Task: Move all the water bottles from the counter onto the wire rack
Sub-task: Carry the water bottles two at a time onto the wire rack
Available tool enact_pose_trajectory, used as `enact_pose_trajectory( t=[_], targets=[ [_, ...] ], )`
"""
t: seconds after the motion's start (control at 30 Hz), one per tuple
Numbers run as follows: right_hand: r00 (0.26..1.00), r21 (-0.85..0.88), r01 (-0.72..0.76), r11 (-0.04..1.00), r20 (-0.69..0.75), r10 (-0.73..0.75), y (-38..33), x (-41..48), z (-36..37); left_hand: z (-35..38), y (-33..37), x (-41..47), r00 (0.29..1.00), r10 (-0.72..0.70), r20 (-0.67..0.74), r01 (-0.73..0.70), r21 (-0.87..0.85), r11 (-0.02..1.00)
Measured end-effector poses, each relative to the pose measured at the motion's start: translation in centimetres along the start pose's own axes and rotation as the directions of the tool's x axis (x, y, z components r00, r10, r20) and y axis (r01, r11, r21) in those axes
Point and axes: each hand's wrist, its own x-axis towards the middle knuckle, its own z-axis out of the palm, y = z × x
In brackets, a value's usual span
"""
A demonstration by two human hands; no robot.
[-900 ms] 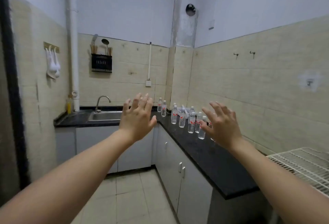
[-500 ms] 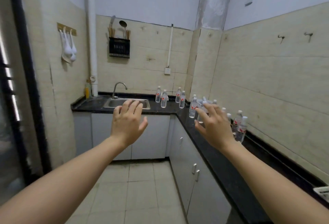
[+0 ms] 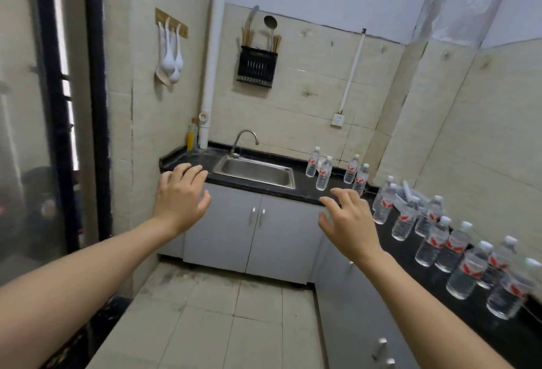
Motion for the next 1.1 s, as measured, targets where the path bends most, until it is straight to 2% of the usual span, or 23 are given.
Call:
enact_pose_trajectory(
  t=[0.17,0.33,0.53,0.8,1.1],
  targets=[
    [0.995,-0.003,-0.096,0.995,-0.031,0.096,2.2,3.5,7.3,6.2,-0.2,6.3,0.999,0.007,-0.033,-0.01,-0.114,0.993],
    [0.996,-0.039,-0.079,0.996,0.029,0.081,5.7,5.1,13.3,13.3,1.7,10.2,0.997,0.079,-0.011,-0.08,-0.174,0.981],
    [0.996,-0.066,-0.088,0.994,0.012,0.089,12.2,7.8,21.6,21.6,4.4,16.8,0.993,0.101,0.054,-0.089,-0.188,0.978],
    [0.983,0.079,-0.175,0.981,0.066,0.17,17.6,12.7,34.9,31.0,5.3,25.2,0.978,0.033,0.204,-0.004,-0.141,0.99],
    [0.928,0.145,-0.289,0.946,0.286,0.239,18.2,14.6,47.8,42.1,2.8,28.3,0.932,-0.075,0.356,0.174,-0.255,0.951]
  ],
)
